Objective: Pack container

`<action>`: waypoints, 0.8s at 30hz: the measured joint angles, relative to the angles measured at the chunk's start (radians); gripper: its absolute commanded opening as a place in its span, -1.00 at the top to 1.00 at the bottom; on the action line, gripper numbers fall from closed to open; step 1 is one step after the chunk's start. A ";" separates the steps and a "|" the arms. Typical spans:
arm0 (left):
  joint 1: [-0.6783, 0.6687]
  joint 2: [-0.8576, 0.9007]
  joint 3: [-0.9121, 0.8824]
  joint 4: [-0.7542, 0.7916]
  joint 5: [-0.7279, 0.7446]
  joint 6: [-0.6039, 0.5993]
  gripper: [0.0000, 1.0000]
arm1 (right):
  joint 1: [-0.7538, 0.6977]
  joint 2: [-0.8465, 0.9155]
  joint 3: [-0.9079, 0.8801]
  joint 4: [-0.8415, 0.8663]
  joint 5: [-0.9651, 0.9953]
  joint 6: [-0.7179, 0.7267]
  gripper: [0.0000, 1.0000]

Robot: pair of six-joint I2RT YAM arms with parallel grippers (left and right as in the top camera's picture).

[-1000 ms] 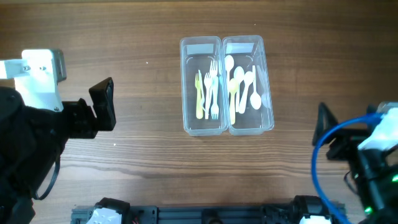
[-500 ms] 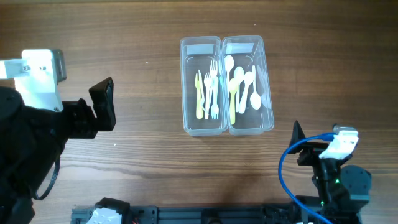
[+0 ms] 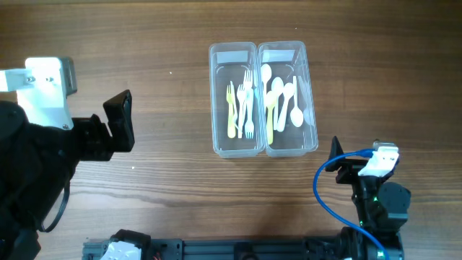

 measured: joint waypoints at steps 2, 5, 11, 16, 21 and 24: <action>0.000 0.000 0.000 0.000 0.000 0.000 -1.00 | 0.000 0.000 -0.015 0.015 0.000 0.000 -0.99; 0.000 0.000 0.000 0.000 0.000 0.000 -1.00 | 0.000 -0.004 -0.025 0.019 0.000 0.000 -1.00; 0.000 0.000 0.000 0.000 0.000 0.000 -1.00 | 0.000 -0.013 -0.049 0.056 0.000 0.000 -0.99; 0.000 0.000 0.000 0.000 0.000 0.000 -0.99 | 0.000 -0.013 -0.060 0.069 0.000 0.000 -0.99; 0.000 0.000 0.000 0.000 0.000 0.000 -1.00 | 0.000 -0.013 -0.061 0.069 0.000 0.000 -1.00; 0.000 0.000 0.000 0.000 0.000 0.000 -0.99 | 0.000 -0.013 -0.061 0.069 0.000 0.000 -0.99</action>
